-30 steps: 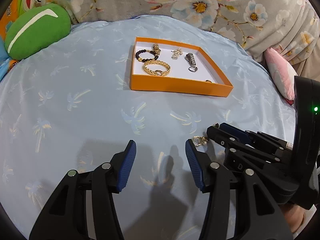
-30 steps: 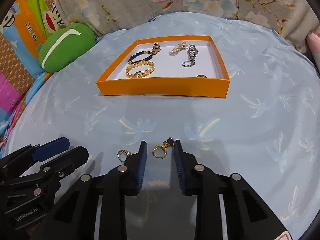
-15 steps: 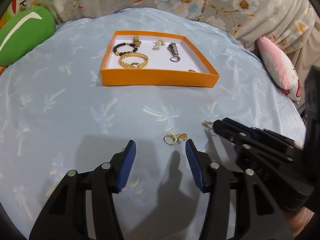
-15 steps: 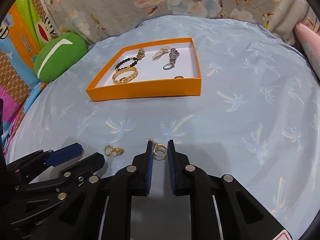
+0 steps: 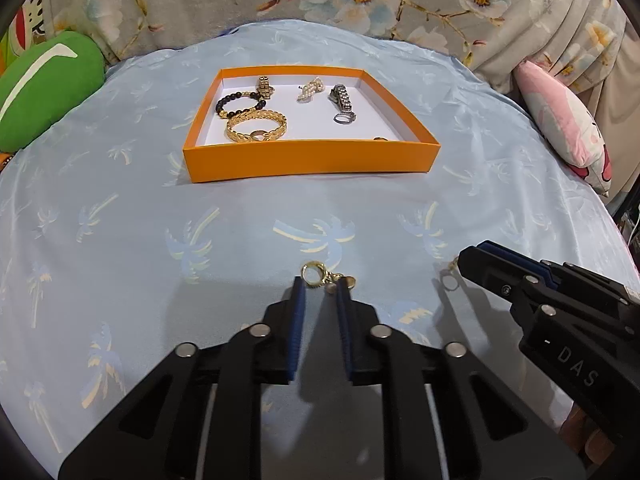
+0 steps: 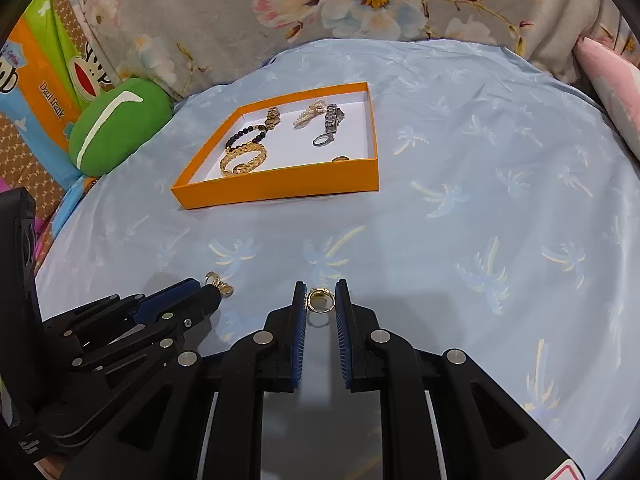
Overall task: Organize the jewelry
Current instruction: 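Grasp the gold charm earring with the left tool while the right tool holds its earring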
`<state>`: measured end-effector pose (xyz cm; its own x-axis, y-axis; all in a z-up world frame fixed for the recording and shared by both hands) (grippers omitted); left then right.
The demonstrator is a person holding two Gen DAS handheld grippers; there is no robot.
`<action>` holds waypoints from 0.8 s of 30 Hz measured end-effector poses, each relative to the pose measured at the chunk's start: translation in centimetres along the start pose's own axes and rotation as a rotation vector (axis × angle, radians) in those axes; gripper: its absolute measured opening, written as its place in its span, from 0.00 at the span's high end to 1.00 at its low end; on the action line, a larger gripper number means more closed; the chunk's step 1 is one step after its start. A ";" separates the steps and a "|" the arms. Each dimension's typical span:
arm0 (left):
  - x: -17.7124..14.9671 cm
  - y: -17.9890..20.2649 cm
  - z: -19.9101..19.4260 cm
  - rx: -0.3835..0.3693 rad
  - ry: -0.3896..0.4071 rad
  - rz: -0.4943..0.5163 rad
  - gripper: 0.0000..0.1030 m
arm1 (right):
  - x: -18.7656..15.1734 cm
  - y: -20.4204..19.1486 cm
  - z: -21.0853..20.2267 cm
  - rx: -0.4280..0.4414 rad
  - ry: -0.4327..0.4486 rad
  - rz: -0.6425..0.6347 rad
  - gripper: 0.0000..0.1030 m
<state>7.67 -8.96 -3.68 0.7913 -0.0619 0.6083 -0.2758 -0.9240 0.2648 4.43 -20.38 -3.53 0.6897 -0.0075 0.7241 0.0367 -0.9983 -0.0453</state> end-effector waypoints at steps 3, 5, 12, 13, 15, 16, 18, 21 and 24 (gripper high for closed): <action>0.0 -0.1 0.0 -0.008 -0.002 -0.002 0.97 | 0.0 0.0 -0.1 0.001 0.004 0.002 0.87; 0.0 -0.2 0.0 -0.015 -0.006 -0.005 0.99 | 0.1 0.0 -0.3 0.002 0.009 0.005 0.87; 0.0 -0.4 -0.4 -0.038 -0.014 -0.033 0.99 | 0.0 0.3 -0.8 0.006 0.018 0.017 0.87; 0.0 -0.3 -0.4 -0.042 -0.010 -0.033 0.99 | 0.0 0.3 -0.8 0.008 0.018 0.020 0.87; 0.1 -0.1 -0.3 -0.041 -0.011 -0.028 0.98 | 0.0 0.4 -0.9 0.011 0.020 0.024 0.87; 0.1 0.0 -0.1 -0.037 -0.011 -0.024 0.95 | 0.0 0.4 -0.9 0.011 0.021 0.026 0.87; 0.3 0.2 0.1 -0.031 -0.011 -0.026 0.93 | 0.0 0.6 -1.0 0.012 0.024 0.027 0.87; 0.6 0.6 0.3 -0.037 -0.010 -0.031 0.92 | 0.0 0.7 -1.1 0.012 0.027 0.030 0.87; 0.9 1.0 0.1 -0.035 0.003 -0.034 0.79 | 0.0 0.9 -1.2 0.015 0.032 0.035 0.87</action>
Point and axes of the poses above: each gripper's, at about its wrist camera, not at the fingertips, and z roughly the way its jaws point, y to its right, x to its top, the point moved 5 cm from there along z, roughly the way its jaws point, and after that the axes turned 13 degrees about -z, right-handed, at the moved point
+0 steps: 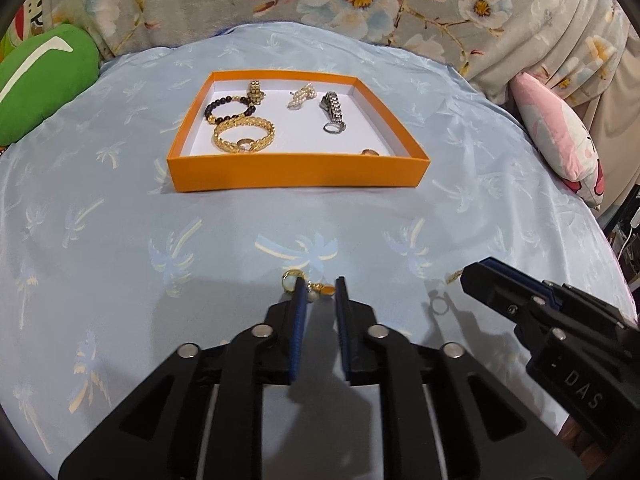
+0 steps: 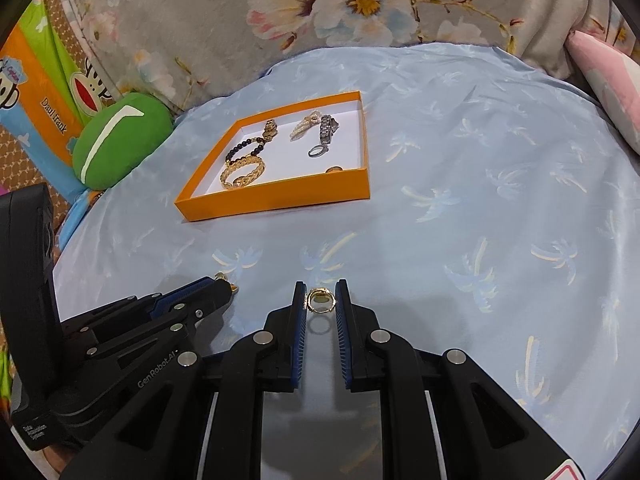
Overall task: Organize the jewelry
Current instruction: 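Grasp the gold charm earring with the left tool while the right tool holds its earring, then lower both earrings into the orange box and open both tools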
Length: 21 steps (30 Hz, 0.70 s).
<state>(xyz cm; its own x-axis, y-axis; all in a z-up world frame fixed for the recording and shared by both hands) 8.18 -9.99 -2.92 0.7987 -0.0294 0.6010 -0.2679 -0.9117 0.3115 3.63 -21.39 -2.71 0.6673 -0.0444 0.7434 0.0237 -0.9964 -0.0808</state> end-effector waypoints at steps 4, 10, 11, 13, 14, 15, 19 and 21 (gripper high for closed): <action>0.4 0.3 0.4 0.024 0.006 -0.006 0.67 | 0.0 0.2 -0.1 0.003 0.006 0.006 0.87; 0.4 -0.1 1.0 0.042 0.002 -0.006 0.83 | -0.1 0.6 -0.2 0.006 0.008 0.015 0.87; 0.3 -0.1 1.0 0.031 -0.004 -0.006 0.89 | -0.1 0.6 -0.1 0.007 0.008 0.016 0.87; 0.2 -0.2 0.9 0.023 -0.009 -0.003 0.89 | -0.1 0.7 -0.1 0.008 0.008 0.018 0.87; 0.1 -0.2 0.8 0.018 -0.011 -0.003 0.89 | -0.1 0.7 -0.1 0.008 0.008 0.018 0.87; 0.1 -0.3 0.7 0.014 -0.013 -0.004 0.89 | -0.1 0.7 -0.1 0.008 0.008 0.017 0.87; -0.1 -0.4 0.2 0.008 -0.017 -0.011 0.89 | -0.1 0.6 -0.2 0.010 0.013 0.018 0.87; 0.0 -0.5 -0.2 0.003 -0.013 -0.017 0.89 | 0.1 0.4 -0.3 0.012 0.019 0.016 0.87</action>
Point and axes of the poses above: each gripper's, at about its wrist camera, not at the fingertips, and z roughly the way its jaws point, y to its right, x to its top, the point moved 5 cm from there along z, roughly the way its jaws point, and after that the axes turned 13 degrees about -z, right-handed, at the moved point
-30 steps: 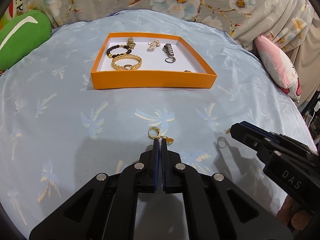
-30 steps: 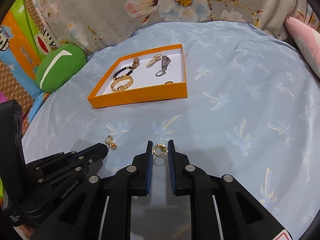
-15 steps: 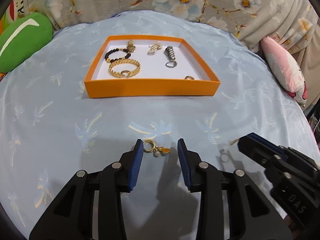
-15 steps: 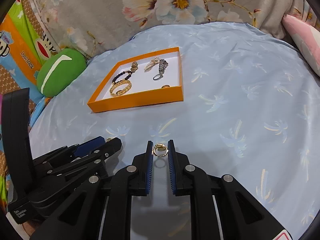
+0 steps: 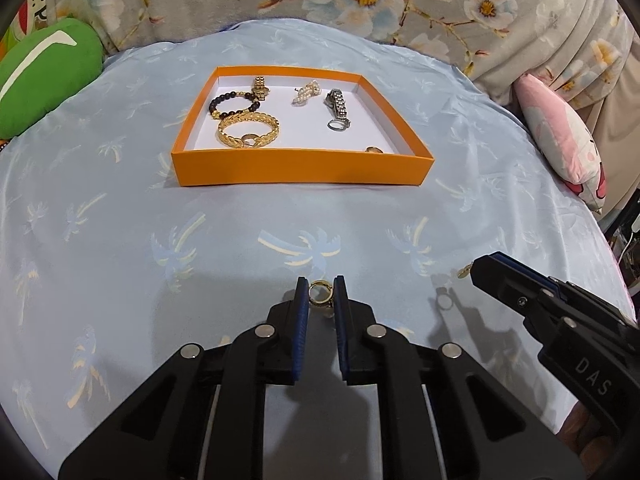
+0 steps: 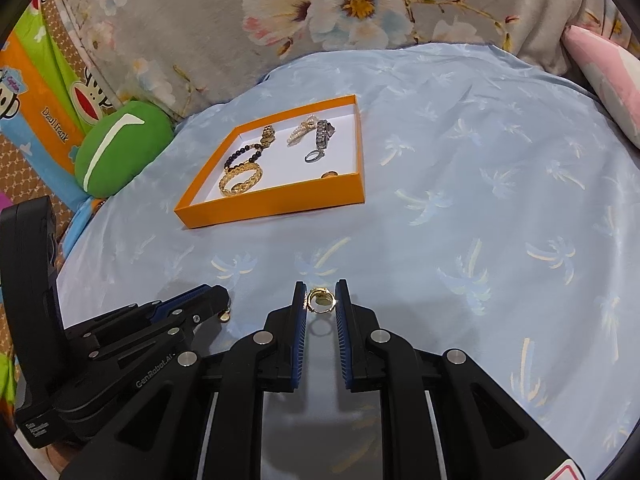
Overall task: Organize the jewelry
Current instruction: 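Lower both earrings into the orange box and open both tools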
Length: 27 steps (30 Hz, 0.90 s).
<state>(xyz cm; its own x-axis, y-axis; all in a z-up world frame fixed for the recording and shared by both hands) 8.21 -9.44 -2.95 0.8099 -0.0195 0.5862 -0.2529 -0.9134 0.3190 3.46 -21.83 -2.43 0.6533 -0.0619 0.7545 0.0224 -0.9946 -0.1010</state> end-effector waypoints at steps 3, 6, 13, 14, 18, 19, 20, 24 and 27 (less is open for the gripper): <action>0.3 -0.1 -0.7 -0.006 0.009 -0.006 0.89 | 0.6 -0.3 -0.4 0.005 0.014 -0.003 0.87; 1.1 -0.2 -1.5 -0.012 0.021 -0.015 0.89 | 1.6 -0.5 -0.7 0.012 0.033 -0.010 0.87; 5.1 -0.2 -2.8 -0.013 0.092 -0.013 0.89 | 5.4 -0.6 -0.3 0.019 0.077 -0.035 0.87; 5.8 -0.3 -2.8 -0.013 0.100 -0.015 0.89 | 6.1 -0.6 -0.1 0.018 0.084 -0.039 0.87; 8.9 -0.6 -2.0 -0.010 0.134 -0.031 0.89 | 8.8 -0.3 1.8 0.022 0.094 -0.047 0.87; 9.7 -0.6 -1.5 -0.009 0.138 -0.034 0.89 | 9.5 -0.3 2.6 0.027 0.093 -0.049 0.87; 10.3 -0.6 -1.1 -0.007 0.141 -0.037 0.89 | 10.0 -0.3 3.3 0.027 0.091 -0.051 0.87; 12.2 -0.8 1.5 0.002 0.130 -0.051 0.89 | 11.5 -0.4 6.2 0.029 0.072 -0.060 0.87; 12.7 -1.0 3.2 0.013 0.113 -0.054 0.89 | 11.8 -0.8 8.5 0.029 0.045 -0.071 0.87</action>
Point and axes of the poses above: each gripper's, at about its wrist camera, not at the fingertips, and z roughly the way its jaws point, y to its right, x to its top, the point moved 5 cm from there along z, roughly the way its jaws point, and after that the axes turned 13 degrees about -z, right-handed, at the moved point
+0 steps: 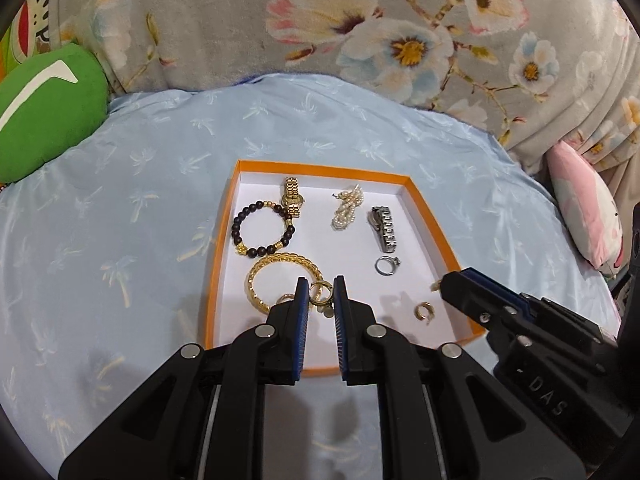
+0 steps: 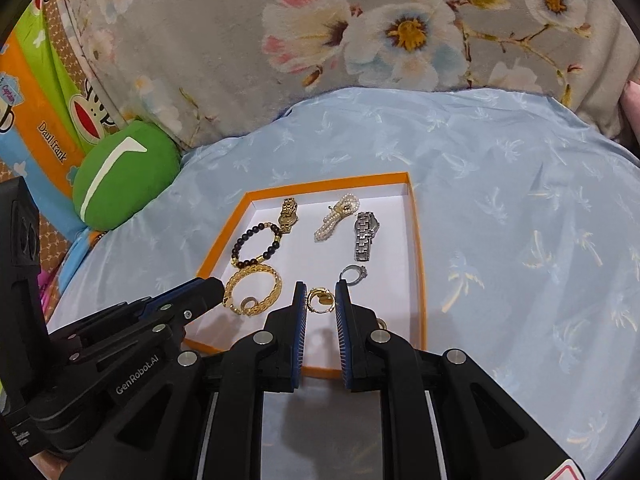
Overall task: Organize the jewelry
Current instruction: 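Lower both earrings into the orange box and open both tools, then withdraw both open tools away from the orange box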
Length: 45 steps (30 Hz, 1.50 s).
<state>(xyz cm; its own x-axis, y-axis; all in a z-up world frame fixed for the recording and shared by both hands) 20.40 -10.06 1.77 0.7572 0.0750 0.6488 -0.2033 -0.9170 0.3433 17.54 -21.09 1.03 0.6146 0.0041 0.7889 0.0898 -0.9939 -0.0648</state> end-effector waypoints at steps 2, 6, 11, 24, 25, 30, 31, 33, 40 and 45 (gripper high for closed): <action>0.0 -0.2 1.1 0.010 -0.009 0.000 0.89 | -0.1 -0.1 1.4 0.001 -0.018 -0.006 0.87; -0.3 -0.7 2.5 0.014 -0.028 -0.009 0.89 | -0.4 -0.3 3.1 0.011 -0.045 -0.006 0.87; -0.3 -1.2 3.3 0.029 -0.024 -0.016 0.85 | -0.7 -0.3 3.6 -0.004 -0.050 -0.010 0.84; -0.5 -1.3 1.9 0.024 0.002 -0.025 0.78 | -0.9 0.4 0.9 -0.024 -0.008 0.027 0.81; -0.6 -1.3 1.5 0.023 0.007 -0.023 0.78 | -1.1 0.4 0.5 -0.028 -0.004 0.029 0.78; -1.7 -1.5 -0.7 0.023 0.030 -0.005 0.78 | -3.0 -0.6 -2.2 -0.095 0.020 0.009 0.60; -2.2 -1.7 -1.2 0.029 0.032 -0.001 0.78 | -3.7 -0.9 -2.7 -0.105 0.017 0.002 0.59; -3.1 -1.9 -1.8 0.037 0.031 0.002 0.78 | -4.9 -1.2 -3.1 -0.111 0.006 0.004 0.56; -6.0 -2.4 -3.0 0.070 0.017 0.017 0.77 | -8.0 -1.8 -4.3 -0.125 -0.009 0.033 0.47; -7.8 -2.2 -3.5 0.100 0.020 0.043 0.77 | -9.3 -2.4 -4.8 -0.136 -0.015 0.026 0.45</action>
<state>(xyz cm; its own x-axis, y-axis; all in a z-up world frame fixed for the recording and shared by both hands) 12.82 -7.23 -1.70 0.7363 0.0421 0.6754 -0.1715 -0.9539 0.2463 7.80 -19.24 -3.21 0.6268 -0.0217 0.7789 -0.0332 -0.9994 -0.0011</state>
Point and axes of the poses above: each gripper's, at about its wrist camera, not at the fingertips, and z roughly the way its jaws point, y to its right, x to its top, the point moved 5 cm from there along z, roughly the way its jaws point, and after that the axes turned 13 degrees about -z, right-handed, at the moved point
